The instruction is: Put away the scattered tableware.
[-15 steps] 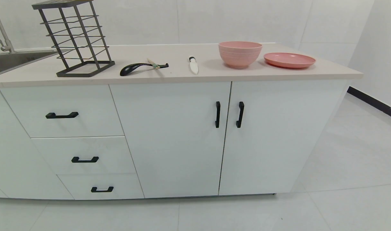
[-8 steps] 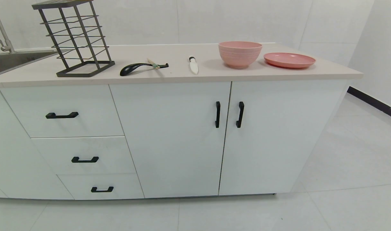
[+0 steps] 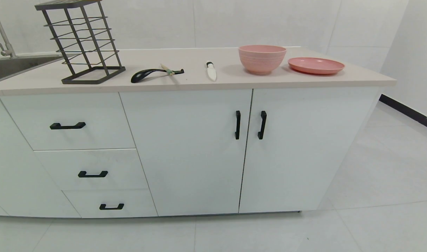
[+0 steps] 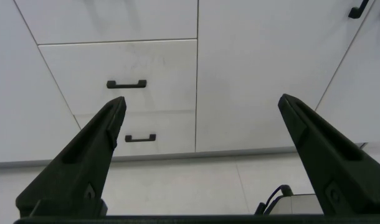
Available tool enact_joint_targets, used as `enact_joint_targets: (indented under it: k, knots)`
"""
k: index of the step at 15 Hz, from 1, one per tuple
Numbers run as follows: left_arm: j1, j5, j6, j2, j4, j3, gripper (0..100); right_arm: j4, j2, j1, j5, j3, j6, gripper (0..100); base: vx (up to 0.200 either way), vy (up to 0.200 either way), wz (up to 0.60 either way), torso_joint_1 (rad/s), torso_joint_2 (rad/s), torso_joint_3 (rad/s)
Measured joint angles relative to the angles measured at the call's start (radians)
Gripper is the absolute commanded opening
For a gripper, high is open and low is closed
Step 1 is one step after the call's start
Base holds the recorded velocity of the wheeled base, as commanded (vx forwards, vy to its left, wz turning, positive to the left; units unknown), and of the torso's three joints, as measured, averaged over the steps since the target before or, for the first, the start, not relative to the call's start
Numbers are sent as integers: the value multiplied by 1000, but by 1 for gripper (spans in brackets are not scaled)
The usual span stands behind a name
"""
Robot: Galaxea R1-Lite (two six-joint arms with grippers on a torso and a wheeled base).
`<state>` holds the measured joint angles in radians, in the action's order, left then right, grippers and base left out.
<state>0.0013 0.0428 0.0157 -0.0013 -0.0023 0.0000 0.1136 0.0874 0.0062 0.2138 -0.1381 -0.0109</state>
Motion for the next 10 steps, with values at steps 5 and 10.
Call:
enact_joint_targets:
  k: [5, 10]
  knots:
    - [0, 0, 1, 0, 1, 0, 100, 68, 327, 59, 101, -113, 10, 100, 0, 0, 0, 0, 0, 0]
    - [0, 0, -1, 0, 1, 0, 100, 342, 741, 104, 115, -159, 29, 100, 0, 0, 0, 0, 0, 0]
